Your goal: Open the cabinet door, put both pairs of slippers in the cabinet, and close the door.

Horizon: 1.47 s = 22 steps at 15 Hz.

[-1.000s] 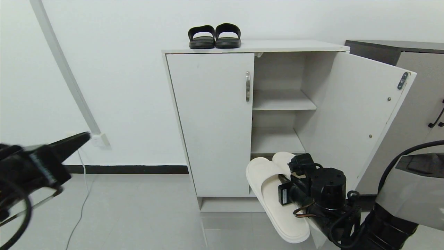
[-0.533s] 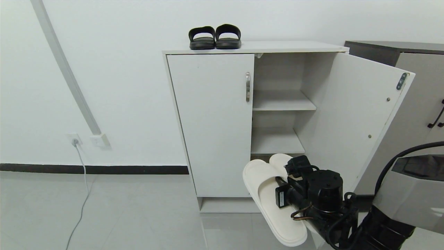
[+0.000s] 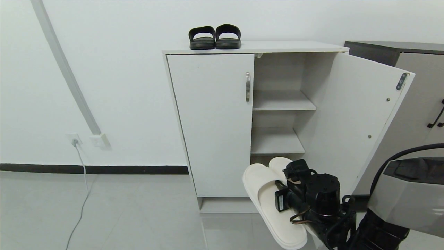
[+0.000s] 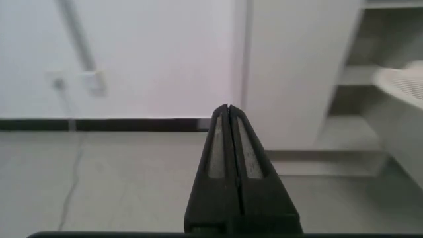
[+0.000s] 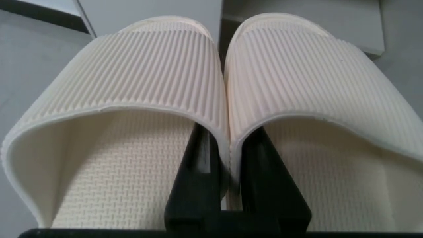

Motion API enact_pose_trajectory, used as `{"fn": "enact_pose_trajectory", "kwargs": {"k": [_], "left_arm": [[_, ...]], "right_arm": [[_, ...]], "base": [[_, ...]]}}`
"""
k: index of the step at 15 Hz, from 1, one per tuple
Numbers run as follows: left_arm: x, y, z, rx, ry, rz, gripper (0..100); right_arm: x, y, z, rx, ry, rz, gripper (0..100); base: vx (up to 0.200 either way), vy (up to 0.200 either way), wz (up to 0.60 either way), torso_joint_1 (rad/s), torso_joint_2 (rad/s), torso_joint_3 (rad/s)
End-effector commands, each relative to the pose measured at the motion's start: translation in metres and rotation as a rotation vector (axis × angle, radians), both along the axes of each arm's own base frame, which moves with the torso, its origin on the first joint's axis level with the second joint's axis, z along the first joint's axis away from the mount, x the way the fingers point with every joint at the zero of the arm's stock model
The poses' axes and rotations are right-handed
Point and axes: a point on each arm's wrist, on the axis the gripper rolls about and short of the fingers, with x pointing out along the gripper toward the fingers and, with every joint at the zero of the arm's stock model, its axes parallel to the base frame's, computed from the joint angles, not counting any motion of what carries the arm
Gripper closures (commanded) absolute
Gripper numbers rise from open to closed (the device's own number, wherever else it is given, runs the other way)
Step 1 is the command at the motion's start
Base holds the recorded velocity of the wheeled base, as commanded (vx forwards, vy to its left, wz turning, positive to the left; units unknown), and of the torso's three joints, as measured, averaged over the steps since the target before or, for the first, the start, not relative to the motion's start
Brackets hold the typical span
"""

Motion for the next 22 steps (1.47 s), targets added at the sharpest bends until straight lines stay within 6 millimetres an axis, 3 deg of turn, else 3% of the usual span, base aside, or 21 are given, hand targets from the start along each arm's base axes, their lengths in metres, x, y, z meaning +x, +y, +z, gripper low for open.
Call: {"fn": "enact_pose_trajectory", "kwargs": {"k": [1, 6, 13, 19, 22], "left_arm": [[-0.001, -0.002, -0.005, 0.026, 0.04, -0.068, 100], [-0.001, -0.002, -0.004, 0.022, 0.023, -0.084, 100], [-0.001, -0.002, -0.004, 0.012, 0.024, -0.083, 100], [-0.001, -0.002, -0.004, -0.001, 0.025, -0.082, 100], [-0.001, -0.002, -0.004, -0.004, 0.025, -0.082, 100]], "right_arm": [[-0.001, 0.001, -0.001, -0.001, 0.0, 0.005, 100], [-0.001, 0.007, 0.003, -0.003, -0.028, -0.027, 100], [0.042, 0.042, 0.043, 0.048, -0.155, -0.372, 100], [0.042, 0.042, 0.043, 0.048, -0.155, -0.374, 100], [0.041, 0.043, 0.041, 0.046, -0.153, -0.37, 100]], "base": [[0.0, 0.0, 0.0, 0.0, 0.0, 0.0], [0.0, 0.0, 0.0, 0.0, 0.0, 0.0], [0.0, 0.0, 0.0, 0.0, 0.0, 0.0], [0.0, -0.2, 0.0, 0.002, 0.0, 0.002], [0.0, 0.0, 0.0, 0.0, 0.0, 0.0]]}}
